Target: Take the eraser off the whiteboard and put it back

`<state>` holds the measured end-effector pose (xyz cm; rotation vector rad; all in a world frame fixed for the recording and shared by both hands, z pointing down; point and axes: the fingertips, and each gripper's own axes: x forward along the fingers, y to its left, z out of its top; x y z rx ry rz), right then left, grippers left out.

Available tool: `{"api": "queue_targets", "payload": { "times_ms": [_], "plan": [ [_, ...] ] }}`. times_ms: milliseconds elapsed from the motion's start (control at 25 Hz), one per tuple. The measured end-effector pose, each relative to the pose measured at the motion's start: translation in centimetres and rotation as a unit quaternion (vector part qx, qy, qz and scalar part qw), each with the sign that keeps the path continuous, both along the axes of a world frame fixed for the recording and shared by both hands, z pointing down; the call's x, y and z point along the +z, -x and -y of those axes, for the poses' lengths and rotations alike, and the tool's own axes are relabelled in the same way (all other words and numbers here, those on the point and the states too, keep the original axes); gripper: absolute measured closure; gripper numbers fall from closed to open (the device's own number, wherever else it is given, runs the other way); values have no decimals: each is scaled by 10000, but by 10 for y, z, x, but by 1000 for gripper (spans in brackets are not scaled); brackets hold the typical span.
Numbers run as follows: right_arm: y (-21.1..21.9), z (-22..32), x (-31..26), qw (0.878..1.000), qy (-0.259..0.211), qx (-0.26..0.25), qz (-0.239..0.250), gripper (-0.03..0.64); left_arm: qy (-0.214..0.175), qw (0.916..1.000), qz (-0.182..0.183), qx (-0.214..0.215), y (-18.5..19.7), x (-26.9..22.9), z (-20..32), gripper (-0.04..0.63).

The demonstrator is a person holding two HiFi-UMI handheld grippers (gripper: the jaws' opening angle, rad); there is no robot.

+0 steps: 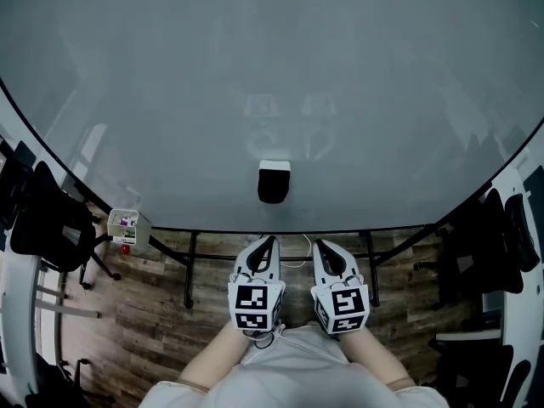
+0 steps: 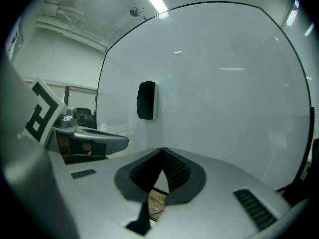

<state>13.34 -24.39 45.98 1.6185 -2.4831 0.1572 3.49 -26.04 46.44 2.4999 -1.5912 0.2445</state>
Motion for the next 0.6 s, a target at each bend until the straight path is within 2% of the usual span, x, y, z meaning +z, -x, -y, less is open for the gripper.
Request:
{"api": "queue_targets", "payload": {
  "times_ms": [440,600],
  "plan": [
    [1,4,-1,10000,9,-79,-12,591,56,9999,-77,-77,-2,2,2,578],
    [-2,9,-1,10000,-15,-41,21,591,-26,9999,28,-143,-1,-1,6,578]
  ]
}}
